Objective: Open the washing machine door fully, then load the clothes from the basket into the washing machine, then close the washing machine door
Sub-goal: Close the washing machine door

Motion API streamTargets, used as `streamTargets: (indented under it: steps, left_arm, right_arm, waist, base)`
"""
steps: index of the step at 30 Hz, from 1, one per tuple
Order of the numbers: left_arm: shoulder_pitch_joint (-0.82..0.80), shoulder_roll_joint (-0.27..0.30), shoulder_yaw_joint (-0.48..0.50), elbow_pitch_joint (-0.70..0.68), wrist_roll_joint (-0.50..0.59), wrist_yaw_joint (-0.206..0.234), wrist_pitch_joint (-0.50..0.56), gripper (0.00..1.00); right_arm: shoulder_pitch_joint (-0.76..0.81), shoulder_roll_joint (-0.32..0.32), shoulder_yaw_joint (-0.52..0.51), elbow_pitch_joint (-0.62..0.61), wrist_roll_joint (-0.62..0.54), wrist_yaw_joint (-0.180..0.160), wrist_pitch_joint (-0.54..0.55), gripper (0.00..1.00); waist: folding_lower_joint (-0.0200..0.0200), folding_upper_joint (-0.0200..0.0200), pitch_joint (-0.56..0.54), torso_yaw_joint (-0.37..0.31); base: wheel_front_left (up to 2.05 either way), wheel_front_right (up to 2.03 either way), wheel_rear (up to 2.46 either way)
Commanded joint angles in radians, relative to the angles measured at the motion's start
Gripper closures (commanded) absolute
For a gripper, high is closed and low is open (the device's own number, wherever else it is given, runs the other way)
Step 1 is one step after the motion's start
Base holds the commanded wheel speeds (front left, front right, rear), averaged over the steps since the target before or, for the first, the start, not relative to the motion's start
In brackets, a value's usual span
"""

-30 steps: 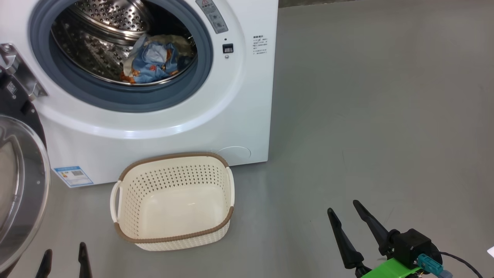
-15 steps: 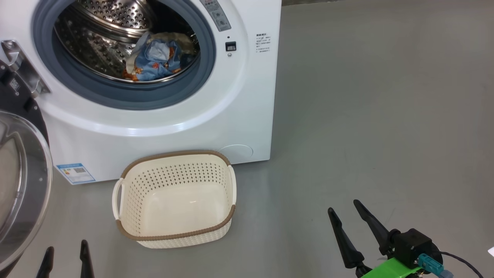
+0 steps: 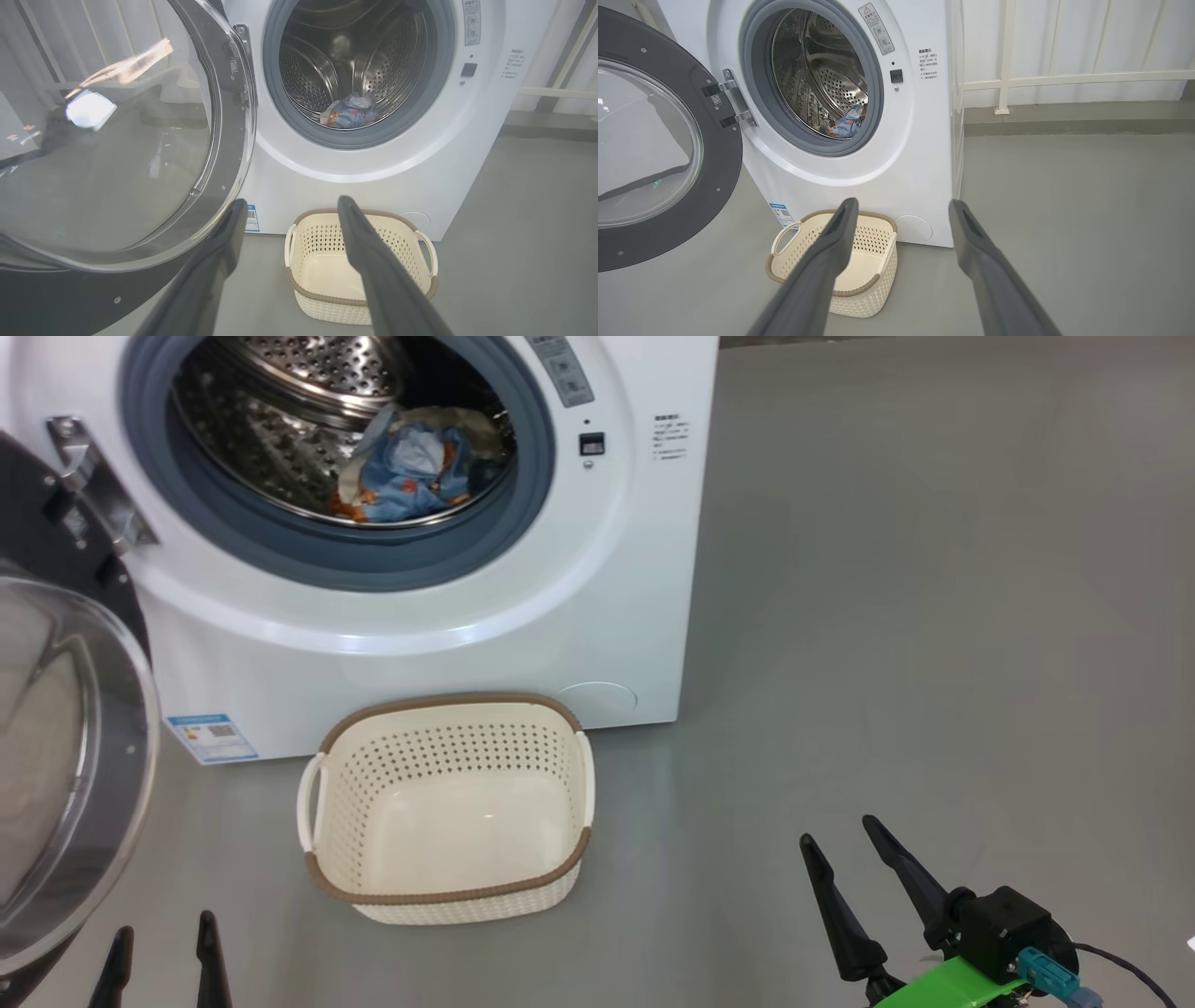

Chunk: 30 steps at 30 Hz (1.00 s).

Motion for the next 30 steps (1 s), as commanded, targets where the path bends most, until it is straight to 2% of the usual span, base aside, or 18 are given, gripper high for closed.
streamTargets:
  steps: [1, 11, 30]
  left_arm:
    - [-0.039, 0.010, 0.034, -0.016, 0.015, -0.004, -0.006, 0.00]
    - [-0.025, 0.005, 0.032, -0.007, 0.028, -0.008, -0.006, 0.00]
    - [-0.003, 0.007, 0.038, 0.026, 0.024, 0.015, -0.006, 0.00]
  right_arm:
    - [-0.014, -0.001, 0.022, -0.027, -0.007, 0.002, -0.005, 0.00]
    - [-0.014, -0.009, 0.029, -0.031, -0.012, 0.002, -0.005, 0.00]
    - [-0.016, -0.015, 0.040, -0.042, -0.018, 0.002, -0.005, 0.00]
  waist:
    - [0.0000, 0.0000, -0.002, 0.014]
    - [0.0000, 0.0000, -0.023, 0.091]
    - [0.0000, 0.0000, -0.055, 0.274]
  base:
    - [0.00, 0.00, 0.00]
    - [0.00, 0.00, 0.00]
    - [0.00, 0.00, 0.00]
